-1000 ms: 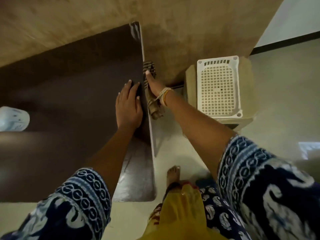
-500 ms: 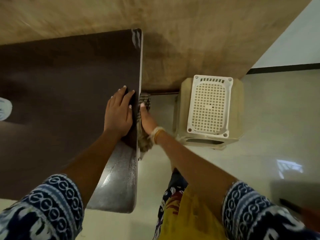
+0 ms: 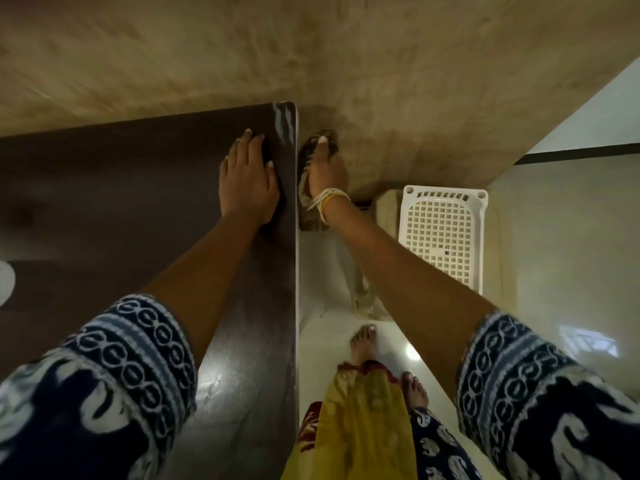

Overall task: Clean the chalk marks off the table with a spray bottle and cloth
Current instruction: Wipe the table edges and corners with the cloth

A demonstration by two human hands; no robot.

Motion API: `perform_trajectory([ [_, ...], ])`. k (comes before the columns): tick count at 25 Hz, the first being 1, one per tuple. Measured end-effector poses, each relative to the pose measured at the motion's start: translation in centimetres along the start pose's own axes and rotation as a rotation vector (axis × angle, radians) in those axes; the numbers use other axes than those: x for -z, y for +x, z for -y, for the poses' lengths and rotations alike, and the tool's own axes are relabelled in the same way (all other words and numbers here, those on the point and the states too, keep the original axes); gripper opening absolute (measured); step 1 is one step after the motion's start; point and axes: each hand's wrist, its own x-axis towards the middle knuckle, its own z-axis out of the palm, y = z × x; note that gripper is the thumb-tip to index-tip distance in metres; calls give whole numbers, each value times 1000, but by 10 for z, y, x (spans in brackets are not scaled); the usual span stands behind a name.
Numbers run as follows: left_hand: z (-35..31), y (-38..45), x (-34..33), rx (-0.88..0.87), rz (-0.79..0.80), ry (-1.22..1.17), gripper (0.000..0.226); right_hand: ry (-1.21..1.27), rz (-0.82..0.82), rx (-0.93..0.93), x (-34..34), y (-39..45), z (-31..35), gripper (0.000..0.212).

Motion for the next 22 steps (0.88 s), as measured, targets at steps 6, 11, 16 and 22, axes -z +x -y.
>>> perform_trajectory([
  [6, 8, 6, -9, 52, -110, -129, 44, -611, -43, 917, -26, 19, -2, 40],
  [11, 6, 5, -7, 67, -117, -168, 47, -846, 234, 801, -35, 72, 45, 39],
  [16, 4, 5, -4, 52, -129, -186, 49, -168, 173, 329, -44, 70, 42, 43],
  [22, 6, 7, -6, 43, -118, -185, 47, 26, 240, 422, -13, -6, -12, 45],
])
